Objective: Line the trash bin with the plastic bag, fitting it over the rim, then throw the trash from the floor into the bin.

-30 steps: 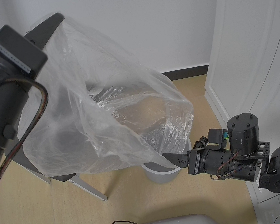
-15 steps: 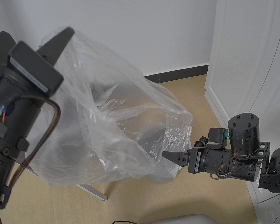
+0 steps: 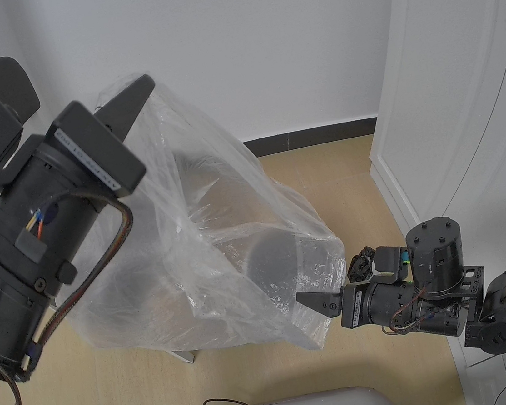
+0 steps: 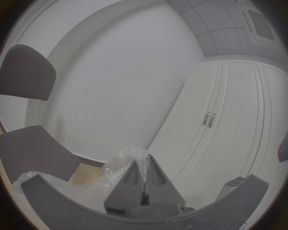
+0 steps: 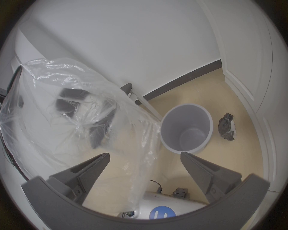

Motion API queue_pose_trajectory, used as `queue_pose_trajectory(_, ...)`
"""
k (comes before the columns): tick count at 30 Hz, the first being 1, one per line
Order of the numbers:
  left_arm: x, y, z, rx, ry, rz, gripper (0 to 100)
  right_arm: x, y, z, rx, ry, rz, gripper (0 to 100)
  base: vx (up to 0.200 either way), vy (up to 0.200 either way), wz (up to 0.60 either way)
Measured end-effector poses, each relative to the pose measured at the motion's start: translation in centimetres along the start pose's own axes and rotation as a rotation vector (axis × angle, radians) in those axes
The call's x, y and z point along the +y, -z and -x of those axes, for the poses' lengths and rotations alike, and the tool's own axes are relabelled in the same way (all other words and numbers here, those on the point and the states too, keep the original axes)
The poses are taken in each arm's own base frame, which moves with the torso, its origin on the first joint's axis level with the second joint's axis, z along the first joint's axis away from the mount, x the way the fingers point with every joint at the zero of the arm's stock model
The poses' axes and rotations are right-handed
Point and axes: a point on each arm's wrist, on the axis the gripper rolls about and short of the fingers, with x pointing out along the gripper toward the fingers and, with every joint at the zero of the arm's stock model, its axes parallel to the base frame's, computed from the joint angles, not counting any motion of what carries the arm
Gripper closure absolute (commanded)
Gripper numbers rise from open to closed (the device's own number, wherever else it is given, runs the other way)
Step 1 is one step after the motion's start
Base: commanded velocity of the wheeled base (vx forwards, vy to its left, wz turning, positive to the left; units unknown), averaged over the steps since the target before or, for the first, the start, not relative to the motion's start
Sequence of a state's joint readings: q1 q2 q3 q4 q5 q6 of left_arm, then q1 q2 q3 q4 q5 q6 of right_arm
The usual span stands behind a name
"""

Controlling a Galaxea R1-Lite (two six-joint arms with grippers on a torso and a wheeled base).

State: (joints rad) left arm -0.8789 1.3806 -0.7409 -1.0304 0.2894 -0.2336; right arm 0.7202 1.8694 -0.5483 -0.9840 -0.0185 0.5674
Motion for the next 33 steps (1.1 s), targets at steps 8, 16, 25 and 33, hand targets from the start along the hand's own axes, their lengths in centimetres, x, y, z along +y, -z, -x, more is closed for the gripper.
queue_pose_trajectory(8, -0.1, -0.2, 0.0, -0.009, 0.003, 0.004, 100, -0.4, 1.1, -0.8, 0.036, 0.014, 0.006, 0, 0.000, 0.000, 0.00)
queue_pose_trajectory(16, -0.2, -0.3, 0.0, -0.013, 0.008, 0.007, 100, -0.6, 1.8, -2.0, 0.037, 0.011, -0.001, 100, 0.000, 0.000, 0.00)
queue_pose_trajectory(25, 0.0, -0.3, 0.0, -0.010, 0.001, 0.001, 100, -0.3, 1.3, -1.0, -0.002, -0.006, 0.011, 100, 0.000, 0.000, 0.00)
queue_pose_trajectory(33, 1.4, 1.1, -0.2, 0.069, -0.023, -0.046, 100, -1.2, -2.1, 2.1, -0.018, 0.072, 0.026, 100, 0.000, 0.000, 0.00)
